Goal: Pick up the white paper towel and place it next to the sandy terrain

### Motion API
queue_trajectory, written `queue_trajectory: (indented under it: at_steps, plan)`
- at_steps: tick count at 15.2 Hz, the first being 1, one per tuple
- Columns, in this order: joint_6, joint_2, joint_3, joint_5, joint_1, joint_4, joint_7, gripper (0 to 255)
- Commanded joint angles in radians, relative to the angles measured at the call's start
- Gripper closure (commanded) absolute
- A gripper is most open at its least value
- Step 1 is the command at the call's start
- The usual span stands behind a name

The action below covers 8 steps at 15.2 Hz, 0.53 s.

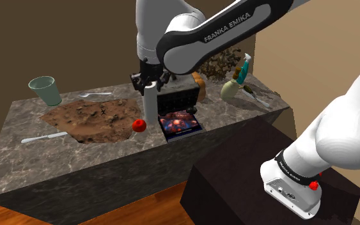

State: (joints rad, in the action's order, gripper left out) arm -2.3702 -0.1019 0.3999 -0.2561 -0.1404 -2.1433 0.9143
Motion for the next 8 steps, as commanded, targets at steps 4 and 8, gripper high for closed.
queue_trajectory:
  at_steps: [4,8]
  plan:
    - [-0.06,-0.039,-0.007,-0.038,-0.004,-0.027,0.033,255]
    - [-0.104,-0.075,-0.016,-0.074,-0.009,-0.041,0.062,255]
